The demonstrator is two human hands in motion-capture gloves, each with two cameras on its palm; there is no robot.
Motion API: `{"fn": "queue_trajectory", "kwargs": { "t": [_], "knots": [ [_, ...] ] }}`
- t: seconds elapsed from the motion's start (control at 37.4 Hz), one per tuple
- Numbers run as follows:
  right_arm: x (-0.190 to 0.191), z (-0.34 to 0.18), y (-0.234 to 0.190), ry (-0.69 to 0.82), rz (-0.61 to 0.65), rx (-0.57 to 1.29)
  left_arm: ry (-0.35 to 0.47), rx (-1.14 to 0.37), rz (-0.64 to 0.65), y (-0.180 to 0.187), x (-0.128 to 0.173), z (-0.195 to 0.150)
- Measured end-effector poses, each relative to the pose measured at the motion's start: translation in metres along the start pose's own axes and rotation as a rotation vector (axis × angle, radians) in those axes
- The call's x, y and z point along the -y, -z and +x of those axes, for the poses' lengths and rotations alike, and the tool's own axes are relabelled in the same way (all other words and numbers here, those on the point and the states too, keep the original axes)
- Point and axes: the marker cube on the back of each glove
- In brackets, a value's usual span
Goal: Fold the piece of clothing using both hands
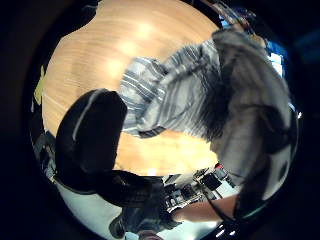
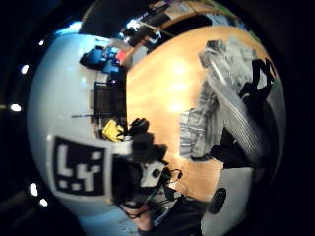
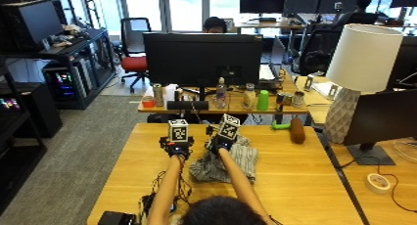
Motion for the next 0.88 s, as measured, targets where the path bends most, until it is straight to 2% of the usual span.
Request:
{"fn": "queue_trajectory", "kwargs": {
  "t": [0.05,0.11,0.16,0.24,0.29,0.37,0.43,0.48,0.53,0.59,0.64,0.88],
  "knots": [
    [0.005,-0.002,-0.024,-0.045,-0.103,0.106,0.004,-0.013,-0.005,0.001,-0.002,-0.011],
    [0.012,0.0,-0.038,-0.101,-0.152,0.242,-0.005,-0.036,-0.013,0.002,-0.003,-0.021],
    [0.019,0.001,-0.03,-0.099,-0.096,0.356,-0.011,-0.057,-0.007,0.004,-0.003,-0.028],
    [0.011,0.0,0.017,0.036,0.015,0.432,0.026,-0.061,0.02,0.006,0.007,-0.039],
    [0.002,0.006,0.056,0.084,0.078,0.4,0.051,-0.056,0.029,0.001,0.029,-0.04],
    [0.006,0.027,0.111,0.095,0.199,0.289,0.041,-0.053,0.025,-0.005,0.063,-0.035],
    [0.011,0.045,0.148,0.103,0.266,0.223,0.013,-0.045,-0.015,-0.002,0.061,-0.033],
    [-0.002,0.061,0.182,0.099,0.323,0.172,-0.033,-0.031,-0.092,0.005,0.047,-0.031],
    [-0.018,0.075,0.206,0.086,0.363,0.141,-0.028,-0.016,-0.068,0.015,0.036,-0.03],
    [-0.028,0.089,0.219,0.071,0.385,0.132,0.014,-0.011,0.056,0.027,0.033,-0.028],
    [-0.031,0.103,0.223,0.055,0.391,0.136,0.007,-0.021,0.126,0.034,0.036,-0.022],
    [-0.018,0.145,0.208,0.005,0.308,0.122,-0.048,0.003,0.151,0.047,0.043,0.004]
  ]
}}
